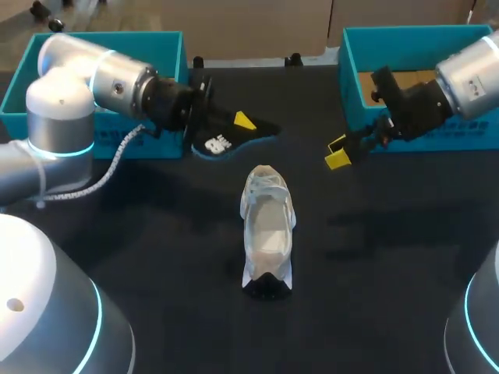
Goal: Take the shoe out of the shoebox, open the shoe tongue, remove and reinsert the insole, then place the shoe into the shoebox
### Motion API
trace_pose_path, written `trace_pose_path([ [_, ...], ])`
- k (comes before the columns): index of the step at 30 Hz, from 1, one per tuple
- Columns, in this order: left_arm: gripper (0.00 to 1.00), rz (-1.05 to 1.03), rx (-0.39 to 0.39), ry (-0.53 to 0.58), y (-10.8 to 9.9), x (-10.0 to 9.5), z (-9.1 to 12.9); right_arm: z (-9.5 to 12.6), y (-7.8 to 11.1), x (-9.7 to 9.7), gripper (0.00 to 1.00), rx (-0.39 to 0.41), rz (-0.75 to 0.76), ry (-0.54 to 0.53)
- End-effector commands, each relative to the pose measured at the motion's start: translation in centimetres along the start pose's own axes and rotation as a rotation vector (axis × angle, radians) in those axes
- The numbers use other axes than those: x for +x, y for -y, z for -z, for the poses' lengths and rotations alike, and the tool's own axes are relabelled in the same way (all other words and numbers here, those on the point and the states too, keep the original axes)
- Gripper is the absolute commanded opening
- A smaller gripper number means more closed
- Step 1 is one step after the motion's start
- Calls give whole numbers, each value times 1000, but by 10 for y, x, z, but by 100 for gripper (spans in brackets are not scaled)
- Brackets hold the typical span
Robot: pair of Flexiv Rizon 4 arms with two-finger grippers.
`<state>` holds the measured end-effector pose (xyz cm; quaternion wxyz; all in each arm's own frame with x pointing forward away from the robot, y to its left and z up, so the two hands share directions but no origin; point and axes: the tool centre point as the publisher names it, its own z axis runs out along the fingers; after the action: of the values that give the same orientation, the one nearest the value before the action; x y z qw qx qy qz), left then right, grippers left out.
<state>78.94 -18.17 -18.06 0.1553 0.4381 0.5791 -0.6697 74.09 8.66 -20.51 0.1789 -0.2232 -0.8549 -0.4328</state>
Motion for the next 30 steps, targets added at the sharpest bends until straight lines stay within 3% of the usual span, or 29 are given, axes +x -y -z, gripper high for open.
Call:
trace_pose_path([
  [1, 0, 150, 4, 71, 11, 16, -6, -8, 7, 2, 100, 230, 135, 122],
  [2, 0, 198, -13, 84, 16, 17, -6, -14, 18, -1, 100, 226, 141, 104],
  [3, 0, 180, -96, 81, 26, 17, -2, -22, 34, -6, 100, 220, 129, 60],
  [4, 0, 77, -279, 64, 40, 17, 3, -22, 34, -6, 100, 220, 129, 60],
  [18, 0, 77, -279, 64, 40, 17, 3, -22, 34, -6, 100, 220, 129, 60],
  [24, 0, 189, -154, 76, 55, 33, -27, -22, 34, -6, 100, 220, 129, 60],
  [30, 0, 323, -121, 90, 73, 57, -39, -41, 50, -3, 100, 224, 159, 40],
])
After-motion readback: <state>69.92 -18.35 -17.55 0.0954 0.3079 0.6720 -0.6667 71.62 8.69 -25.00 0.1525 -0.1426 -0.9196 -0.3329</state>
